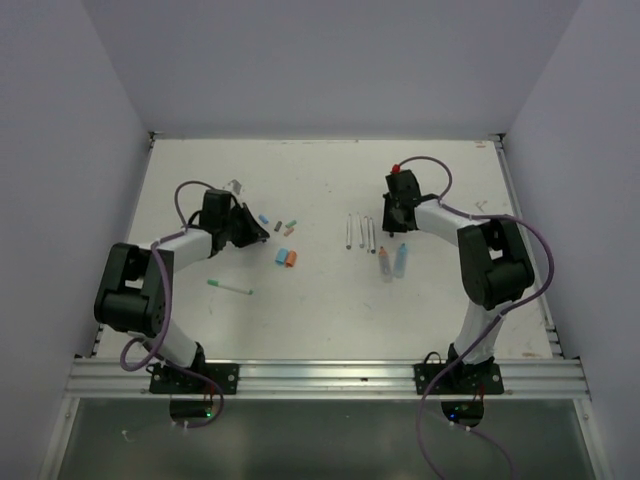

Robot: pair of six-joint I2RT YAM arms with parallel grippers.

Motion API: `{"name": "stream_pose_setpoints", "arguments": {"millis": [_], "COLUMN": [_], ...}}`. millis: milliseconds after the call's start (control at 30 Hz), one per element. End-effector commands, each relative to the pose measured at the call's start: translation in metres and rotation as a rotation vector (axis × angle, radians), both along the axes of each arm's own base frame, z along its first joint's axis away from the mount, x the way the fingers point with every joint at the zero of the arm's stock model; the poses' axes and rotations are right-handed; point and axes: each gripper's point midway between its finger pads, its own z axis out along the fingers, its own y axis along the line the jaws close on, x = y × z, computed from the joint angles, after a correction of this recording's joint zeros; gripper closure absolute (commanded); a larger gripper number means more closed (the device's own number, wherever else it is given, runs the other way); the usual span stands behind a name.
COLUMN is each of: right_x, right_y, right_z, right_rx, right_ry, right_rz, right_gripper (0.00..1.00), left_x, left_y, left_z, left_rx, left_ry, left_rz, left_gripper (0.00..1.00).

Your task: Open the pen caps

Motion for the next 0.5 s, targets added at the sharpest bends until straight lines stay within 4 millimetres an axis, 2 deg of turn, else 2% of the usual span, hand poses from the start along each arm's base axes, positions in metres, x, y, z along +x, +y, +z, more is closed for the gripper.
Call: {"name": "stream_pose_setpoints", "arguments": {"millis": [0,133,333,467], "right_x": [0.015,0.016,0.014,0.013], "right_y": [0.005,0.017,0.018,0.018], "right_z": [0.004,-0.006,-0.015,-0.016], "right_rx": [0.014,0.058,0.061,0.069], "right_ry": [-0.025,0.000,0.011,0.010], "right_rz": [0.029,0.060,0.066,0.067], "right_gripper": [0.99,0.96,0.88,0.78], "left_x": [0.031,0.044,0.057,0.063], "left_y": [0.003,0.005,0.013,0.021], "left_z": [0.012,0.001,-0.013,-0.020], "left_rx": [0.005,0.002,0.013,0.019], "left_ry": [-0.066,-0.039,-0.012,0.002], "left_rz": [0.048,0.071,0.104,0.133], "left_gripper": [0.96,0.94,0.89,0.83]}}
